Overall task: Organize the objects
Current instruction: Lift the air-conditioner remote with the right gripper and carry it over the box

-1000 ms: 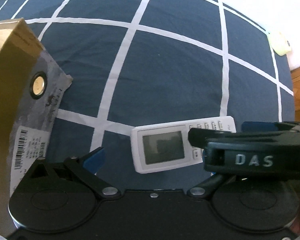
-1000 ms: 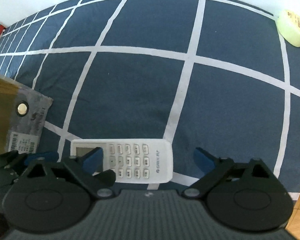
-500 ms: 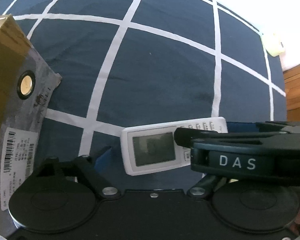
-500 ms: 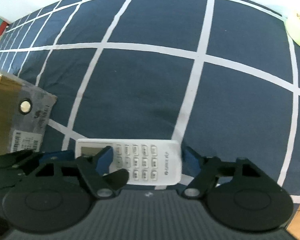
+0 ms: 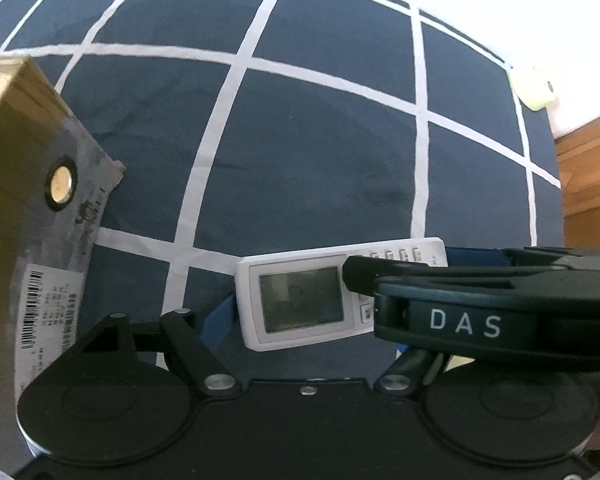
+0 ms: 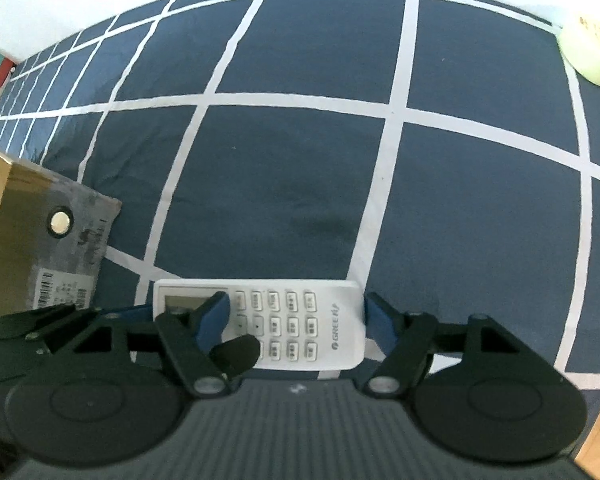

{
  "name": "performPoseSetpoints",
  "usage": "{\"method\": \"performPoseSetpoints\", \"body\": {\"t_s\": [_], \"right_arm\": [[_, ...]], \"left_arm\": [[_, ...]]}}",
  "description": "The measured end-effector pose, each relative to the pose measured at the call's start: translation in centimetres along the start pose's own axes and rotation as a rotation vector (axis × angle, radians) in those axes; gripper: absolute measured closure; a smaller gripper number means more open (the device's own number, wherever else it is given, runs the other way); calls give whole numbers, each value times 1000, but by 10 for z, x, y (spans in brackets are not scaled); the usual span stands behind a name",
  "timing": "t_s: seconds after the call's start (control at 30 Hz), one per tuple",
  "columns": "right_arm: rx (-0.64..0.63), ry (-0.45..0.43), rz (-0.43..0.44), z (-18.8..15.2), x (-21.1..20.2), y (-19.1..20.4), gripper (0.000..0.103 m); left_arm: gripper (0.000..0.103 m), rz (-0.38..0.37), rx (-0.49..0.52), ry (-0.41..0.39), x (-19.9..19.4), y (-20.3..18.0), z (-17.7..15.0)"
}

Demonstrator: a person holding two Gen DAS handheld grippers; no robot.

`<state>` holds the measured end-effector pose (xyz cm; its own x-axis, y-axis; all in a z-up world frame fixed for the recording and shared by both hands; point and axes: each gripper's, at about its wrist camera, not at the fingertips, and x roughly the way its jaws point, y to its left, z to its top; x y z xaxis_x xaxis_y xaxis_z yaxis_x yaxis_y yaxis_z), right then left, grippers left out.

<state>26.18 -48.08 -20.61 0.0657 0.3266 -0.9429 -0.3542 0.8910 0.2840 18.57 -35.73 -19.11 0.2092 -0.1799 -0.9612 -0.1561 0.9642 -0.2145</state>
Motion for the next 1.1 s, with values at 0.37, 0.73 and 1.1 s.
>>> {"method": "performPoseSetpoints", "body": {"t_s": [0.37, 0.73, 1.1], "right_arm": [[22, -76, 4, -20, -48, 16, 31], [19, -138, 3, -53, -95, 51, 31], [9, -167, 14, -84, -119, 94, 31]], "left_arm": [[27, 7, 61, -52, -47, -10, -13], [27, 8, 94, -109, -100, -7, -49], [28, 19, 96, -142, -140, 16, -81]]}}
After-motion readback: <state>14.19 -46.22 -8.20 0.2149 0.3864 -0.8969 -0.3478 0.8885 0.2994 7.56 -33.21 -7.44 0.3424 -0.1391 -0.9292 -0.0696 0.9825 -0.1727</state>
